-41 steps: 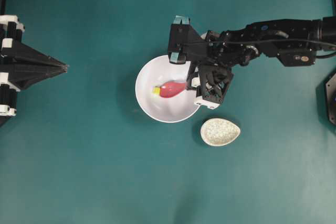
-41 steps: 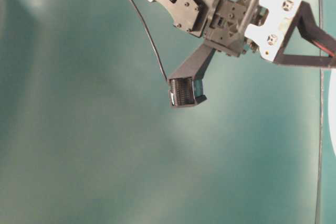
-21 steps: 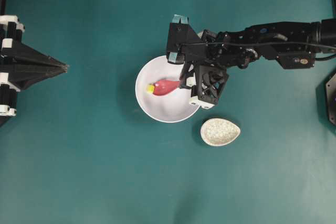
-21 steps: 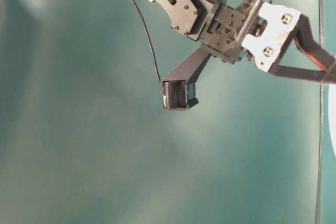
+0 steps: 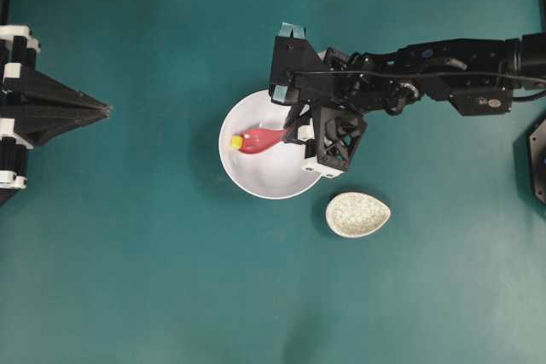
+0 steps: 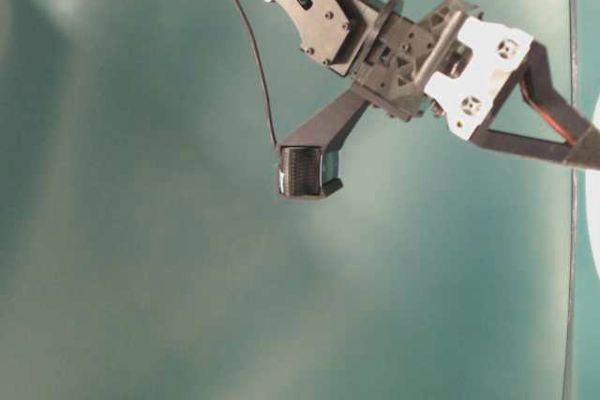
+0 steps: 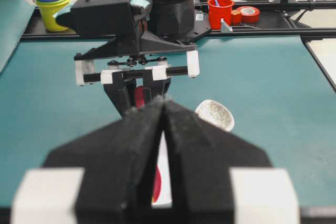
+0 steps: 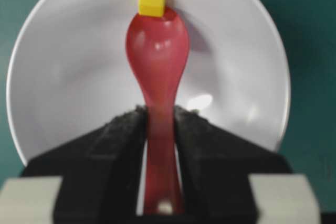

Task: Scoop the yellow hexagonal prism block from the bowl with a spoon using the right arm.
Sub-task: 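Push the spoon bowl under the yellow block inside the bowl, then raise the spoon with the yellow block, pulling it toward the right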

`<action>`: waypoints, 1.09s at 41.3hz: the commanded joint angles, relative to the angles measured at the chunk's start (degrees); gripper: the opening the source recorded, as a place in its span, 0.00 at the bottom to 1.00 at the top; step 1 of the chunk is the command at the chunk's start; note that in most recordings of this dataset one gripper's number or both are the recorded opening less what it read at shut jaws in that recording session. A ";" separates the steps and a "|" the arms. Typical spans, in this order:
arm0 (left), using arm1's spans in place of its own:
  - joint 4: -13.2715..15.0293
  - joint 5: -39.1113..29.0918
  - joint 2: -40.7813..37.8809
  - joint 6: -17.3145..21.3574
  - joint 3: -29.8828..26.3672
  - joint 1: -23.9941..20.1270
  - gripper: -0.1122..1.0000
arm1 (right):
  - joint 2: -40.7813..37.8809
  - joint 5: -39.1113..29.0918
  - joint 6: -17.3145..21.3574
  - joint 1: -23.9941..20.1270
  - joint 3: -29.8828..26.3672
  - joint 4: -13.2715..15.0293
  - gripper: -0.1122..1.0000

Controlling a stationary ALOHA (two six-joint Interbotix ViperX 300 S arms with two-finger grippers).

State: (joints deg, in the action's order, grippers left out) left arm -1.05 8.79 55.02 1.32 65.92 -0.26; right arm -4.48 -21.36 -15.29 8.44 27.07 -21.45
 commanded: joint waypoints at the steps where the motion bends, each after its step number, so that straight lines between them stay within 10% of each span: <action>1: -0.09 0.26 -0.44 0.09 -1.23 0.00 0.14 | 2.11 1.41 -0.09 -0.18 -0.35 -0.18 0.32; 45: -0.09 0.26 -0.44 0.09 -1.23 0.00 0.14 | 14.68 25.49 0.70 -4.39 14.85 -0.70 0.32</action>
State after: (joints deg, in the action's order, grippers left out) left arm -1.05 8.79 55.02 1.32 65.92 -0.26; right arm 6.94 1.67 -14.77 4.66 41.57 -21.97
